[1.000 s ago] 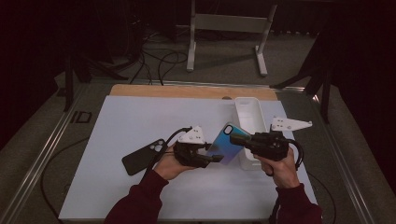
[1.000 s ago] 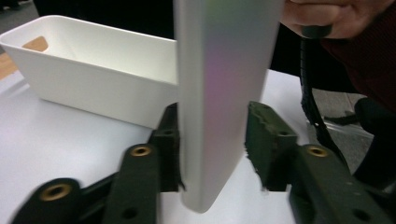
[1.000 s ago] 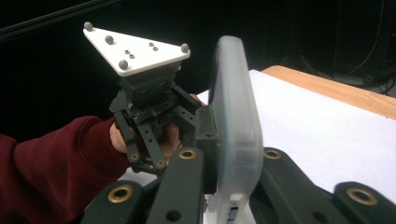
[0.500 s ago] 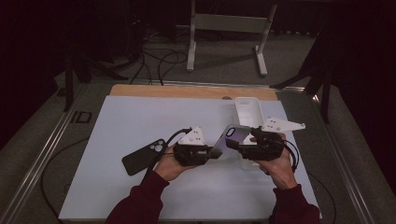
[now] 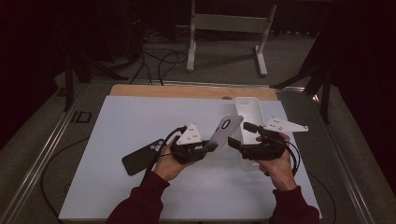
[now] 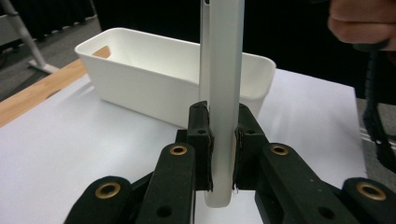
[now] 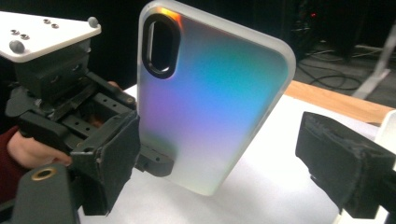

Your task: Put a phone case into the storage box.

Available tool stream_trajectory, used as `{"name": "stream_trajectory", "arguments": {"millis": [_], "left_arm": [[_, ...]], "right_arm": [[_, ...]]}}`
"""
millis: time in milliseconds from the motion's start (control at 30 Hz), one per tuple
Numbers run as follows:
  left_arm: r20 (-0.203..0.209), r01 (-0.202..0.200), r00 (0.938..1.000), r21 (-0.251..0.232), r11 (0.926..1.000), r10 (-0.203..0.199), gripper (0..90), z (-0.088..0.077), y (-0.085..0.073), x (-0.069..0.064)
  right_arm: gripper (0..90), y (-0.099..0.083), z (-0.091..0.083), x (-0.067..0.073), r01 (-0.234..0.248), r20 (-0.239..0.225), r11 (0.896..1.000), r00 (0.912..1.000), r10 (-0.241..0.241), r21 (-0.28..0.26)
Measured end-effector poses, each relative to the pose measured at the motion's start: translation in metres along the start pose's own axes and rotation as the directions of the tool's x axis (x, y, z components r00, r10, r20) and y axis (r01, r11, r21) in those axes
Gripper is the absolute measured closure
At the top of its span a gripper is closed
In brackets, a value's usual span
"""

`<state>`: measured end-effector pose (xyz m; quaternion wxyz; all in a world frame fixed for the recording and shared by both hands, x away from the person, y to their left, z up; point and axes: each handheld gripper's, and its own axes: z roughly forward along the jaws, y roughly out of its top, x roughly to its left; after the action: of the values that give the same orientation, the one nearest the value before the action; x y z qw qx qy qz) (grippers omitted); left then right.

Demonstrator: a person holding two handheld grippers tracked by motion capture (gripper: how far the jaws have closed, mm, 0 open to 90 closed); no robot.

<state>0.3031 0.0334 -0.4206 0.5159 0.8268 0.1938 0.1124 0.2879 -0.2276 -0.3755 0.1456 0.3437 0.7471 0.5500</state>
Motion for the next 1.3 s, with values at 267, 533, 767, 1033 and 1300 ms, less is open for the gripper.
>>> {"name": "stream_trajectory", "arguments": {"millis": [267,533,767,1033,1300], "left_arm": [[-0.062,0.008,0.998,0.011,0.9999,-0.008,80.9,0.004,-0.001,-0.003],[-0.078,0.022,0.9967,0.016,0.9996,-0.021,80.9,0.008,-0.002,-0.003],[-0.069,0.019,0.9975,0.01,0.9998,-0.019,81.0,0.009,-0.003,-0.006],[-0.054,0.008,0.9985,0.014,0.9999,-0.008,80.9,0.013,-0.003,-0.009],[-0.035,0.018,0.9992,0.022,0.9996,-0.017,81.0,0.018,-0.004,-0.013]], "right_arm": [[8.8,0.003,0.003,0.004,-0.027,0.05,0.999,0.9983,0.029,-0.034],[9.2,0.004,0.009,0.007,-0.068,0.078,0.996,0.9943,0.073,-0.063],[13.3,0.006,0.015,0.01,-0.121,0.082,0.989,0.9883,0.128,-0.085],[14.2,0.007,0.021,0.01,-0.194,0.073,0.975,0.9765,0.203,-0.112],[15.8,0.009,0.025,0.012,-0.214,0.091,0.967,0.9695,0.228,-0.136]]}}
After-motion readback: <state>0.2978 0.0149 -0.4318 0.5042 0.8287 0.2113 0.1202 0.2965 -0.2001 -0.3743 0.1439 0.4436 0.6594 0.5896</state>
